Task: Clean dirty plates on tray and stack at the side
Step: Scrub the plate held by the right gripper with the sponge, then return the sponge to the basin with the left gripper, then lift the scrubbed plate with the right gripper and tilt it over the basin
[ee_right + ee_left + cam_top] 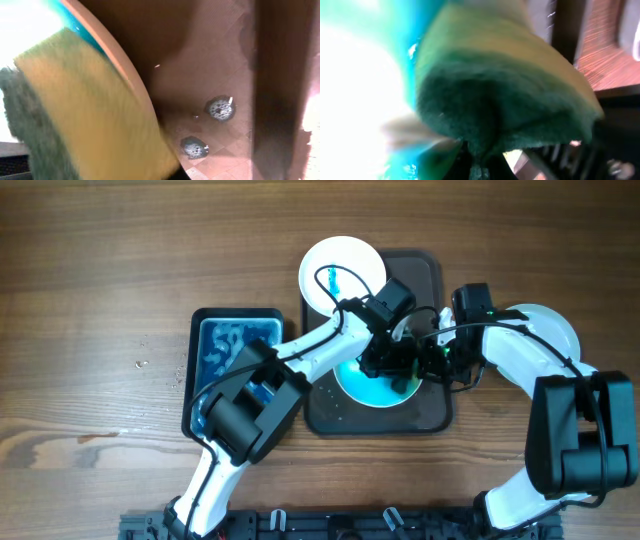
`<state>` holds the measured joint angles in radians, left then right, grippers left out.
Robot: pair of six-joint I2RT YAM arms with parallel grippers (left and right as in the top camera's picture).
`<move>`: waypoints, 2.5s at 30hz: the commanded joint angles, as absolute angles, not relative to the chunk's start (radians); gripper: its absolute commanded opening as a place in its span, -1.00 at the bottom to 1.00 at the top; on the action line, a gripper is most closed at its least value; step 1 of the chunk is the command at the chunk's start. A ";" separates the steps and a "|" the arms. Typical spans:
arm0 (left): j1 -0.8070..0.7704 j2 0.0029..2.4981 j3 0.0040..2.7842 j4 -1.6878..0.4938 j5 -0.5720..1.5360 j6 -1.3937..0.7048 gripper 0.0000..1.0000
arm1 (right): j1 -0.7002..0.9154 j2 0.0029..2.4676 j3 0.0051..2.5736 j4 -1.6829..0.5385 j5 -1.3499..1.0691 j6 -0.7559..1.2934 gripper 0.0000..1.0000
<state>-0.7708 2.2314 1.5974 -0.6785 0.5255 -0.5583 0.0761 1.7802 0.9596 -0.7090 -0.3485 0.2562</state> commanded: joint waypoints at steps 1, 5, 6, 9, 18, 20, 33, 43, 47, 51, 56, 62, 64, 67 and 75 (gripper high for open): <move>-0.730 2.268 1.561 -0.807 0.422 -0.518 -0.92 | 0.082 1.809 0.940 -0.697 -0.289 0.235 -0.91; -0.673 2.213 1.561 -0.902 0.300 -0.501 -0.92 | 0.082 1.809 0.940 -0.697 -0.289 0.235 -0.92; -0.660 2.195 1.561 -0.917 0.273 -0.501 -0.92 | 0.082 1.809 0.940 -0.696 -0.289 0.236 -0.91; -0.628 2.144 1.561 -0.950 0.208 -0.501 -0.92 | 0.082 1.809 0.940 -0.693 -0.289 0.236 -0.91; -0.518 1.895 1.561 -1.041 0.281 -0.501 -0.92 | 0.082 1.809 0.940 -0.693 -0.289 0.235 -0.92; -0.485 1.819 1.561 -1.090 0.277 -0.500 -0.92 | 0.082 1.809 0.940 -0.690 -0.285 0.234 -0.92; -0.276 1.701 1.258 -1.075 -0.084 -0.502 -0.92 | 0.082 1.809 0.940 -0.597 -0.285 0.208 -0.38; -0.186 1.673 1.100 -0.957 -0.012 -0.500 -0.45 | 0.082 1.781 0.969 -0.664 -0.235 0.210 -0.91; -0.146 1.611 1.140 -1.000 0.079 -0.472 -0.02 | 0.083 1.699 1.031 -0.770 -0.175 0.210 -0.92; -0.088 1.526 1.180 -1.050 0.123 -0.471 0.22 | 0.119 1.608 1.104 -0.883 -0.163 0.210 -0.91; 0.012 1.406 1.208 -1.083 0.149 -0.471 0.67 | 0.291 1.575 1.269 -1.018 -0.089 0.210 -0.91; 0.163 1.252 1.212 -1.113 0.222 -0.475 0.99 | 0.571 1.581 1.411 -0.992 0.063 0.241 -0.91; 0.200 1.214 1.212 -1.127 0.241 -0.475 1.00 | 0.664 1.582 1.416 -0.919 0.128 0.250 -0.91; 0.230 1.175 1.212 -1.144 0.247 -0.475 1.00 | 0.778 1.597 1.416 -0.806 0.198 0.281 -0.91; 0.235 1.155 1.212 -1.150 0.246 -0.474 1.00 | 1.017 1.663 1.416 -0.555 0.704 0.279 -0.92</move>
<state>0.2287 1.1610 1.1961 -1.1496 0.2234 -0.4763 0.9611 1.6363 1.3941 -0.6056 0.3790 0.2687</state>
